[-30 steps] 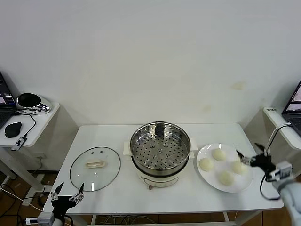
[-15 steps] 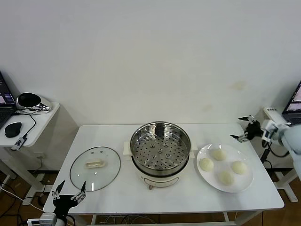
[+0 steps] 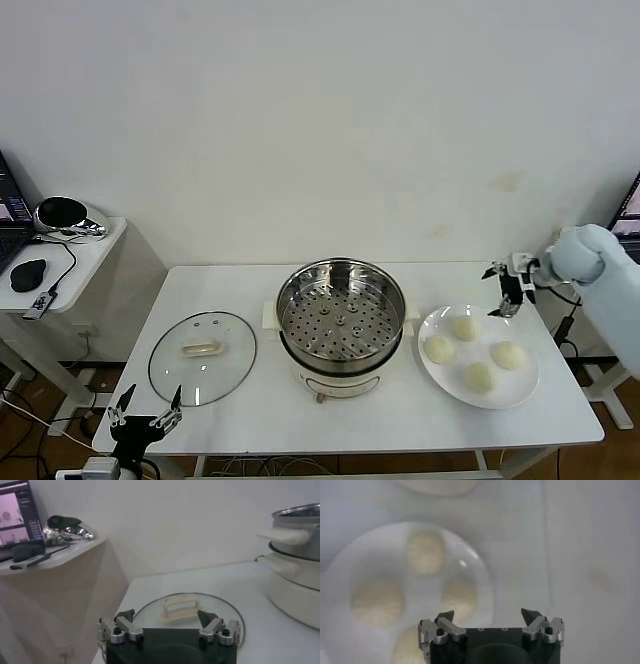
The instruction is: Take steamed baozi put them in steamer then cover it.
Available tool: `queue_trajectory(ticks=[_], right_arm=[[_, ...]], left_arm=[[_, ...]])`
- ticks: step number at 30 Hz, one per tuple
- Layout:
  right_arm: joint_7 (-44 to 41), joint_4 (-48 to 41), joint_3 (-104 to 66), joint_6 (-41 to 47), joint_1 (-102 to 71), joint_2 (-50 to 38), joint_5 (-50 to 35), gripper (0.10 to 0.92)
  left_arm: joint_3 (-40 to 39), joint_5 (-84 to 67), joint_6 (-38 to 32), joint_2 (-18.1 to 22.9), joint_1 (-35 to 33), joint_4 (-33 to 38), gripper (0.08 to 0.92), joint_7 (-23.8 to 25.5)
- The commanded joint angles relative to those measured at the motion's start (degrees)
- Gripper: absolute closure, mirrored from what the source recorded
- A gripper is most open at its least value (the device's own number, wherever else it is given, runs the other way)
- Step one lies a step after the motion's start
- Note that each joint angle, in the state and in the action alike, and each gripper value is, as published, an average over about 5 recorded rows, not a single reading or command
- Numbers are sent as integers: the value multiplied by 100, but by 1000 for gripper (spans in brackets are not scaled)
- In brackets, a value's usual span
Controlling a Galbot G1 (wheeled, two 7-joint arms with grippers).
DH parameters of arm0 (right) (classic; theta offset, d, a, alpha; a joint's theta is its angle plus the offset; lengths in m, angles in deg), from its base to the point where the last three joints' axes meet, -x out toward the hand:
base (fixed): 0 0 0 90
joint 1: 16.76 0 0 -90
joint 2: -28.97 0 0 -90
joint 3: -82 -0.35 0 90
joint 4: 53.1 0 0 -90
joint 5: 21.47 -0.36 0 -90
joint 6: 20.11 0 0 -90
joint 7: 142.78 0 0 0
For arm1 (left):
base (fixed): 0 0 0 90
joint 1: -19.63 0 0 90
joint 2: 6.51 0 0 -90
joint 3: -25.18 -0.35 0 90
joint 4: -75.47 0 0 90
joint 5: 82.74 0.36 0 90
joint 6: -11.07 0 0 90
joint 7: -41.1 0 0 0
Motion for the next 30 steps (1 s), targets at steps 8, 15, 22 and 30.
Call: queue_trajectory(ticks=[8,15,22,30], right_arm=[[112,-1067,287,-395,59,703,531,203],[270,-1279,186,-481,7,908,864,203],[296,-1429,129,-545,-24,1033,984,203],[430,-1595,-21,-602,-116,1148,1108,203]], left_arm=[[-12,26,6,-39,37,-112,177,24],[-15,56,3,-13,32,-160,177,30],[-2,69,-10,-8,8,-207,177,25],[-10,95,-22,31,6,-251,177,13]])
